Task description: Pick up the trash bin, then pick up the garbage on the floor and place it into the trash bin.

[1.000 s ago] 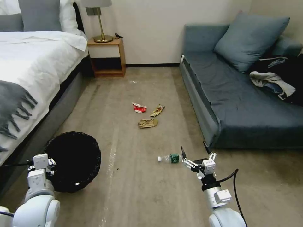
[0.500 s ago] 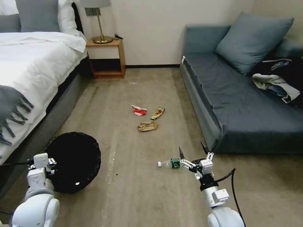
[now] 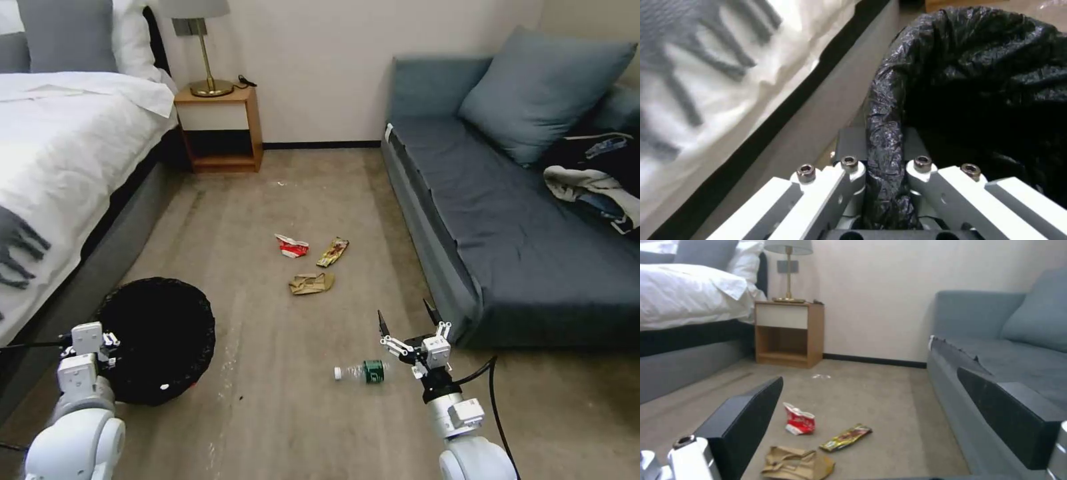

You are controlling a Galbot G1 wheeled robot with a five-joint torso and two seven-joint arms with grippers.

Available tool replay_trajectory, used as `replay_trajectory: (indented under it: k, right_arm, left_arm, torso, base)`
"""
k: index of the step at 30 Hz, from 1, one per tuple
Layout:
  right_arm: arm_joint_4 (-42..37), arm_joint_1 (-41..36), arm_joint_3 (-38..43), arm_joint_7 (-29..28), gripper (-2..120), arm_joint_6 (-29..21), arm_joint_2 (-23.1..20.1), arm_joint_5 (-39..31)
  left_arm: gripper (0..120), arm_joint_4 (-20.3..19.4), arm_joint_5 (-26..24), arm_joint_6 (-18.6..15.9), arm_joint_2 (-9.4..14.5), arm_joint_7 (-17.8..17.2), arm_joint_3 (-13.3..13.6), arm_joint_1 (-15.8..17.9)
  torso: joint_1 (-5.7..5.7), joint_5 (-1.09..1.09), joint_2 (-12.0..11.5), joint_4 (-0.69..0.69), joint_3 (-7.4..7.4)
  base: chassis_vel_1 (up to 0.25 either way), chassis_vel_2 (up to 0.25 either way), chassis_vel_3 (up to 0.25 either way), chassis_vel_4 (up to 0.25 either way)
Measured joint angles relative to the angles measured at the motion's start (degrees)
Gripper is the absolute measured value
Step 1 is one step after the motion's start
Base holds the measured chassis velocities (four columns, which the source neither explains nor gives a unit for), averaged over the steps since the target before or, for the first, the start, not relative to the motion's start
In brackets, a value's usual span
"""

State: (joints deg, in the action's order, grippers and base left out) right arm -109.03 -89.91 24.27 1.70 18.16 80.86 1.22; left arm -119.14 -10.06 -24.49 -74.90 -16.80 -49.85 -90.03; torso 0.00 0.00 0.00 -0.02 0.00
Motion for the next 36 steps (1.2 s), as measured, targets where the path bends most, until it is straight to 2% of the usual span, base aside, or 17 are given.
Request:
replay_trajectory:
  k: [6, 8, 9, 10, 12, 13, 14, 16, 17, 18, 19, 20, 22, 23, 26, 27, 36]
  right_arm:
    - [0.6, 0.37, -1.08, -1.4, 100, -0.15, -1.42, 0.55]
    - [1.09, 0.77, -1.81, -1.3, 100, -0.6, -3.93, 1.17]
    - [1.67, 1.3, -2.55, -0.87, 100, -1.59, -7.08, 1.74]
    - [1.67, 1.3, -2.55, -0.87, 100, -1.59, -7.08, 1.74]
    - [2.75, 2.25, -3.7, 0.76, 100, -3.17, -11.56, 2.01]
    - [3.61, 3.14, -5.16, 2.79, 100, -5.41, -15.16, 1.8]
    - [3.61, 3.14, -5.16, 2.79, 100, -5.41, -15.16, 1.8]
    - [5.01, 4.67, -7.39, 6.63, 100, -8.08, -19.68, 0.72]
    - [6.61, 6.85, -9.54, 12.08, 100, -10.99, -23.6, -0.74]
    - [7.55, 8.43, -10.91, 15.27, 100, -12.79, -25.66, -1.22]
    - [7.55, 8.43, -10.91, 15.27, 100, -12.79, -25.66, -1.22]
    - [9.64, 11.69, -13.43, 19.22, 100, -15.05, -28.39, -1.19]
    - [13.33, 17.34, -17.79, 22.8, 100, -17.01, -31.04, -0.58]
    - [13.33, 17.34, -17.79, 22.8, 100, -17.01, -31.04, -0.58]
    - [19.32, 25.37, -24.05, 28.08, 100, -19.29, -31.01, 1.51]
    - [19.32, 25.37, -24.05, 28.08, 100, -19.29, -31.01, 1.51]
    - [32.5, 33.09, -28.71, 36.31, 100, -16.54, -23.99, 10.47]
  left_arm:
    - [7, 0.0, 0.0, 0.38, -0.23, 0.01, -0.01, -0.27]
    - [7, 0.0, 0.01, 0.48, -0.2, 0.01, -0.14, -0.41]
    - [7, -0.02, 0.01, 0.5, -0.07, 0.01, -0.32, -0.48]
    - [7, -0.02, 0.01, 0.5, -0.07, 0.01, -0.32, -0.48]
    - [7, -0.09, 0.01, 0.54, 0.01, 0.01, -0.48, -0.58]
    - [7, -0.18, 0.01, 0.58, 0.01, -0.01, -0.54, -0.67]
    - [7, -0.18, 0.01, 0.58, 0.01, -0.01, -0.54, -0.67]
    - [7, -0.2, 0.01, 0.63, 0.0, -0.07, -0.6, -0.74]
    - [7, -0.19, 0.07, 0.68, -0.07, -0.16, -0.62, -0.78]
    - [7, -0.06, 0.17, 0.69, -0.14, -0.2, -0.62, -0.77]
    - [7, -0.06, 0.17, 0.69, -0.14, -0.2, -0.62, -0.77]
    - [7, 0.08, 0.41, 0.7, -0.37, -0.25, -0.62, -0.75]
    - [7, 0.2, 0.75, 0.7, -0.78, -0.31, -0.6, -0.72]
    - [7, 0.2, 0.75, 0.7, -0.78, -0.31, -0.6, -0.72]
    - [7, 0.2, 1.04, 0.66, -1.03, -0.42, -0.83, -0.71]
    - [7, 0.2, 1.04, 0.66, -1.03, -0.42, -0.83, -0.71]
    - [7, -2.16, 0.14, -1.08, -0.63, -0.44, -1.26, -0.62]
  torso:
    - [0.01, 0.0, 0.0, 0.01, 0.01]
    - [0.0, 0.0, 0.0, 0.01, 0.0]
    - [0.0, 0.01, 0.0, 0.02, 0.0]
    - [0.0, 0.01, 0.0, 0.02, 0.0]
    - [0.0, 0.01, 0.0, 0.02, 0.0]
    - [0.0, 0.01, 0.0, 0.02, -0.01]
    - [0.0, 0.01, 0.0, 0.02, -0.01]
    - [0.0, 0.02, 0.0, 0.01, 0.0]
    - [0.0, 0.02, 0.0, 0.02, 0.0]
    - [0.0, 0.02, 0.0, -0.01, 0.0]
    - [0.0, 0.02, 0.0, -0.01, 0.0]
    - [0.0, 0.01, 0.0, 0.0, 0.0]
    - [0.0, -0.01, 0.0, 0.02, 0.0]
    - [0.0, -0.01, 0.0, 0.02, 0.0]
    - [0.0, -0.01, 0.0, 0.02, 0.0]
    - [0.0, -0.01, 0.0, 0.02, 0.0]
    - [0.0, 0.0, 0.0, 0.02, 0.0]
  base:
    - [-0.095, 0.098, 0.083, -0.08]
    - [0.0, 0.0, 0.0, 0.0]
    - [0.0, 0.0, 0.0, 0.0]
    - [0.0, 0.0, 0.0, 0.0]
    - [0.0, 0.0, 0.0, 0.0]
    - [0.0, 0.0, 0.0, 0.0]
    - [0.0, 0.0, 0.0, 0.0]
    - [0.0, 0.0, 0.0, 0.0]
    - [0.0, 0.0, 0.0, 0.0]
    - [0.0, 0.0, 0.0, 0.0]
    - [0.0, 0.0, 0.0, 0.0]
    - [0.0, 0.0, 0.0, 0.0]
    - [0.0, 0.0, 0.0, 0.0]
    - [0.0, 0.0, 0.0, 0.0]
    - [0.0, 0.0, 0.0, 0.0]
    - [0.0, 0.0, 0.0, 0.0]
    - [0.0, 0.0, 0.0, 0.0]
